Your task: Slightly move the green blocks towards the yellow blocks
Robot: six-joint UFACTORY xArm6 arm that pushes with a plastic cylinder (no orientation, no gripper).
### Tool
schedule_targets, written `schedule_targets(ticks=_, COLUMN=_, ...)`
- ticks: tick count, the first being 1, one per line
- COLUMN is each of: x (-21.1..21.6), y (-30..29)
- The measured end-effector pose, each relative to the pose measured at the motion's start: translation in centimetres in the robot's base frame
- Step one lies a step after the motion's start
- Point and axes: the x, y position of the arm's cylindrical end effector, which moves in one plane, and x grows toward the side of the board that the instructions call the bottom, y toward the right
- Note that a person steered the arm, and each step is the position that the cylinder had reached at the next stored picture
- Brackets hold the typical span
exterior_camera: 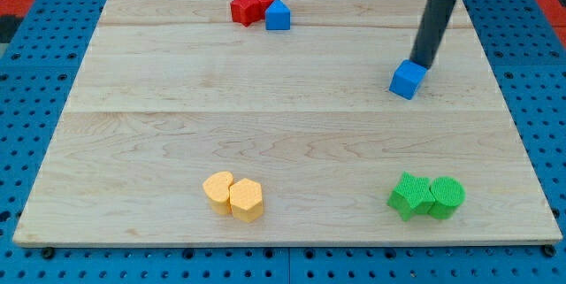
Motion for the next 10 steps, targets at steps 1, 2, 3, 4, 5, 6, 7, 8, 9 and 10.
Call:
schedule_targets(ticks=1, x=3.9, y=3.6)
schedule_targets(ticks=2, x=11.7, y=3.7)
schedule_targets(ticks=3, x=16.9, y=3.7)
schedule_targets(ticks=4, x=22.0, y=2.1)
schedule_targets(ticks=5, x=22.6, y=-3.0)
schedule_targets(ticks=6, x=22.4, y=-6.6)
schedule_targets(ticks=7, x=21.3, y=-8.5)
schedule_targets(ticks=8, x=21.4, y=-9.0)
schedule_targets(ticks=9, x=21.9, y=-9.4)
schedule_targets(ticks=10, x=23.1, y=-10.6)
